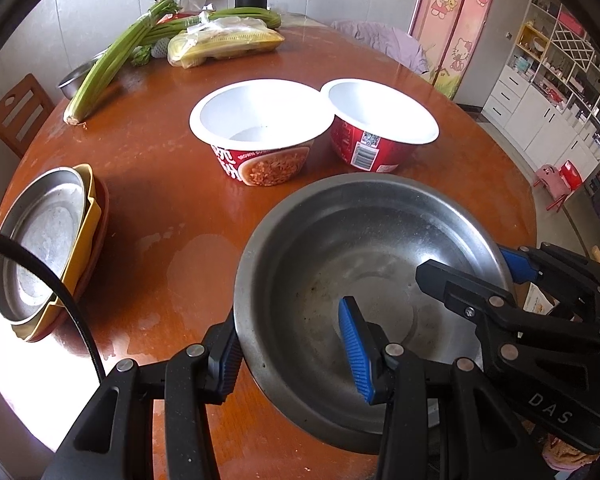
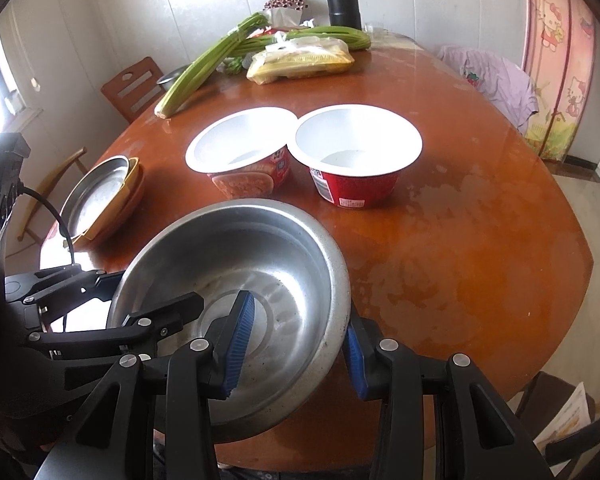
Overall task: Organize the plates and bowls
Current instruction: 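Lift the steel bowl with the left tool toward the white bowls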
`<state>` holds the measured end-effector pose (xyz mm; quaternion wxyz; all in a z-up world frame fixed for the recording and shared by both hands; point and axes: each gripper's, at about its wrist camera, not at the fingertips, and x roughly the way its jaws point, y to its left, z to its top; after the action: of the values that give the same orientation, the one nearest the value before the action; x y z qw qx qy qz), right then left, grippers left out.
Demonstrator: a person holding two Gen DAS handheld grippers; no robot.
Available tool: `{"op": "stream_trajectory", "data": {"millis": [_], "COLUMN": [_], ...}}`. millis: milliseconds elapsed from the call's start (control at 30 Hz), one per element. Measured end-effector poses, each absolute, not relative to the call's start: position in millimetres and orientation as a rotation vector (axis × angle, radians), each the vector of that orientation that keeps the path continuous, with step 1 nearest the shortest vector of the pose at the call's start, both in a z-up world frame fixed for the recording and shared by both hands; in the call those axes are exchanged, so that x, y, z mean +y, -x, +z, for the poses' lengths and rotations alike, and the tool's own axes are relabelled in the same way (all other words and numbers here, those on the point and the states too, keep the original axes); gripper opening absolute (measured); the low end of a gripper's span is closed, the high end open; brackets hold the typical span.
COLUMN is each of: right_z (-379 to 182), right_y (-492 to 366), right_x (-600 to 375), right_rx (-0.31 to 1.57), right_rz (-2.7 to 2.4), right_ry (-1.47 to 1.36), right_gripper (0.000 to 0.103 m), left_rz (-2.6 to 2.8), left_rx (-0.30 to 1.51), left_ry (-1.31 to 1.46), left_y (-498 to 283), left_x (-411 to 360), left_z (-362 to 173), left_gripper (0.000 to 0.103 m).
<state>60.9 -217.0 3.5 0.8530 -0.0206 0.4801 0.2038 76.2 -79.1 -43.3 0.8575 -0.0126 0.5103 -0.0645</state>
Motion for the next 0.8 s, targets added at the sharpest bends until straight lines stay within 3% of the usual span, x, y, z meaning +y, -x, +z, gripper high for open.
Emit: {"op": "stream_trajectory", "data": {"millis": [800], "right_z": [-4.4], "right_y": [-61.5], "right_x": [-213.2], "right_rx": [1.04], "right_rz": [0.441], "right_ry": [0.049], "right_gripper": [0.044], "left_rz": [-0.143], "left_rx": [1.085], "left_ry": [0.014], "left_y": [-75.4], "left_x": [-76.4], "left_z": [-48.8], "left_gripper": [0.045]}}
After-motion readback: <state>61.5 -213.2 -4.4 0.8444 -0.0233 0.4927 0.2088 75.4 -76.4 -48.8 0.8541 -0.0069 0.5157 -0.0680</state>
